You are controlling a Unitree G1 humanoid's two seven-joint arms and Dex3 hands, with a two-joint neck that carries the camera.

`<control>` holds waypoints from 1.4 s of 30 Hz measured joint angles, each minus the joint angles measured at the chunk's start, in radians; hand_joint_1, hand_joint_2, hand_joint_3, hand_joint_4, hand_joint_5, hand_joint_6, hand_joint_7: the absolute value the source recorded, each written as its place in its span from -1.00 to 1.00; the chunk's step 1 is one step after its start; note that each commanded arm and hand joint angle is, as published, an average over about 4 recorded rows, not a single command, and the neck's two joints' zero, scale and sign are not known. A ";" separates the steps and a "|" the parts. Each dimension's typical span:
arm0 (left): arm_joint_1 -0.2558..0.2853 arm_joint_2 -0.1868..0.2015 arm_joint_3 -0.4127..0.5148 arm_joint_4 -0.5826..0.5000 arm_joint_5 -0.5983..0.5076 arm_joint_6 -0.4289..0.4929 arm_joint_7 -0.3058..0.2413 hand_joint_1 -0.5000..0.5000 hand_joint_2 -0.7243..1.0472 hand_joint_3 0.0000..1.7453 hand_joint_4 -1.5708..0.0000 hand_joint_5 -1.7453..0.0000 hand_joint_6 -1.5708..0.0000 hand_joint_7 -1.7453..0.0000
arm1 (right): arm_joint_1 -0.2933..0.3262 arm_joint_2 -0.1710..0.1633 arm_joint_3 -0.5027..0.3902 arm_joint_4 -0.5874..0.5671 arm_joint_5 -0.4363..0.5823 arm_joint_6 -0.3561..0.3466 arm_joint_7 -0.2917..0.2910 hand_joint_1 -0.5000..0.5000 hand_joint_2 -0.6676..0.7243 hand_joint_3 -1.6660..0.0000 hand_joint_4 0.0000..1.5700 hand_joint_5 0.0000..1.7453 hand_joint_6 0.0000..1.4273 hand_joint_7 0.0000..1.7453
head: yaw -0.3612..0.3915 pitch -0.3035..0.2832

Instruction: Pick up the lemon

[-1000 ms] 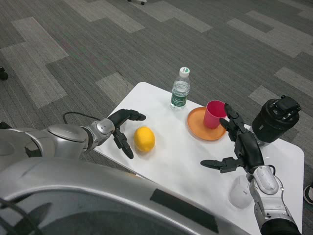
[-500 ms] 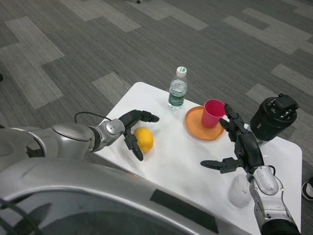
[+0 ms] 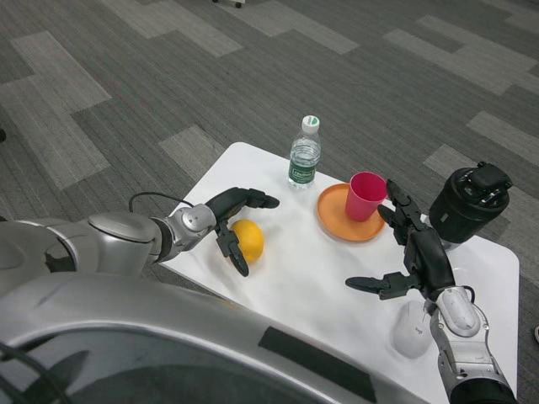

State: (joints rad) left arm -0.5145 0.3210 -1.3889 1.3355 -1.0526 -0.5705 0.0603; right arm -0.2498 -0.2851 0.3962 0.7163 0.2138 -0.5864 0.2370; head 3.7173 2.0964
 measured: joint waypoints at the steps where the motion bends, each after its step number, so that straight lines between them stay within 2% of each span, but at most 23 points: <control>1: 0.000 0.001 -0.003 0.000 0.002 0.000 0.000 1.00 -0.50 -0.90 0.71 0.88 0.27 1.00 | 0.000 0.000 0.000 0.000 0.000 0.000 0.000 -0.08 -0.09 0.52 -1.00 -0.44 -1.00 -1.00 | 0.000 0.000; 5: 0.000 0.005 -0.021 -0.003 0.003 0.000 -0.002 1.00 -0.45 -0.90 0.71 0.88 0.27 1.00 | 0.000 0.000 0.000 0.000 0.000 0.000 0.000 -0.08 -0.09 0.52 -1.00 -0.44 -1.00 -1.00 | 0.001 -0.003; 9: 0.000 0.011 -0.035 -0.004 0.004 0.005 -0.004 1.00 -0.10 -0.90 0.71 0.88 0.30 1.00 | 0.000 0.000 0.000 0.000 0.002 0.000 0.000 -0.08 -0.09 0.52 -1.00 -0.44 -1.00 -1.00 | 0.001 -0.005; 12: 0.000 0.012 -0.048 -0.003 0.005 0.017 -0.011 1.00 0.08 -0.90 0.68 0.88 0.30 1.00 | 0.000 0.000 0.000 0.000 0.002 0.000 0.000 -0.08 -0.09 0.52 -1.00 -0.44 -1.00 -1.00 | 0.001 -0.006; 18: 0.000 0.016 -0.077 -0.003 0.007 0.024 -0.018 1.00 0.13 -0.90 0.67 0.88 0.28 1.00 | 0.000 0.000 0.000 0.000 0.004 0.000 0.000 -0.08 -0.09 0.52 -1.00 -0.44 -1.00 -1.00 | 0.003 -0.009; 22: 0.000 0.018 -0.083 -0.003 0.016 0.024 -0.018 1.00 0.43 -0.90 0.67 0.88 0.29 1.00 | 0.000 0.000 0.000 0.000 0.004 0.000 0.000 -0.08 -0.09 0.52 -1.00 -0.44 -1.00 -1.00 | 0.002 -0.010; 25: 0.000 0.018 -0.084 -0.003 0.023 0.024 -0.018 1.00 0.50 -0.90 0.67 0.88 0.27 1.00 | 0.000 0.000 0.000 0.000 0.004 0.000 0.000 -0.08 -0.09 0.52 -1.00 -0.44 -1.00 -1.00 | 0.000 -0.010; 30: -0.001 0.024 -0.089 -0.003 0.043 0.024 -0.019 1.00 0.80 -0.90 0.67 0.88 0.27 1.00 | 0.000 0.000 0.000 0.000 0.004 0.000 0.000 -0.08 -0.09 0.52 -1.00 -0.44 -1.00 -1.00 | 0.001 -0.013; 33: -0.003 0.032 -0.092 -0.004 0.055 0.024 -0.026 1.00 0.93 -0.90 0.60 0.88 0.26 1.00 | 0.000 0.000 0.000 0.000 0.004 0.000 0.000 -0.08 -0.09 0.52 -1.00 -0.44 -1.00 -1.00 | 0.004 -0.014; 37: -0.005 0.036 -0.092 -0.005 0.058 0.024 -0.033 1.00 1.00 -0.90 0.39 0.82 0.19 1.00 | 0.000 0.000 0.000 0.000 0.004 0.000 0.000 -0.08 -0.09 0.52 -1.00 -0.44 -1.00 -1.00 | 0.004 -0.012; 42: -0.007 0.040 -0.092 -0.005 0.059 0.025 -0.036 1.00 1.00 -0.95 0.33 0.76 0.18 1.00 | 0.000 0.000 0.000 0.000 0.004 0.000 0.000 -0.08 -0.09 0.52 -1.00 -0.44 -1.00 -1.00 | 0.003 -0.012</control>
State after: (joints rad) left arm -0.5211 0.3606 -1.4812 1.3301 -0.9937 -0.5456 0.0248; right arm -0.2498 -0.2851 0.3962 0.7161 0.2175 -0.5864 0.2370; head 3.7204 2.0847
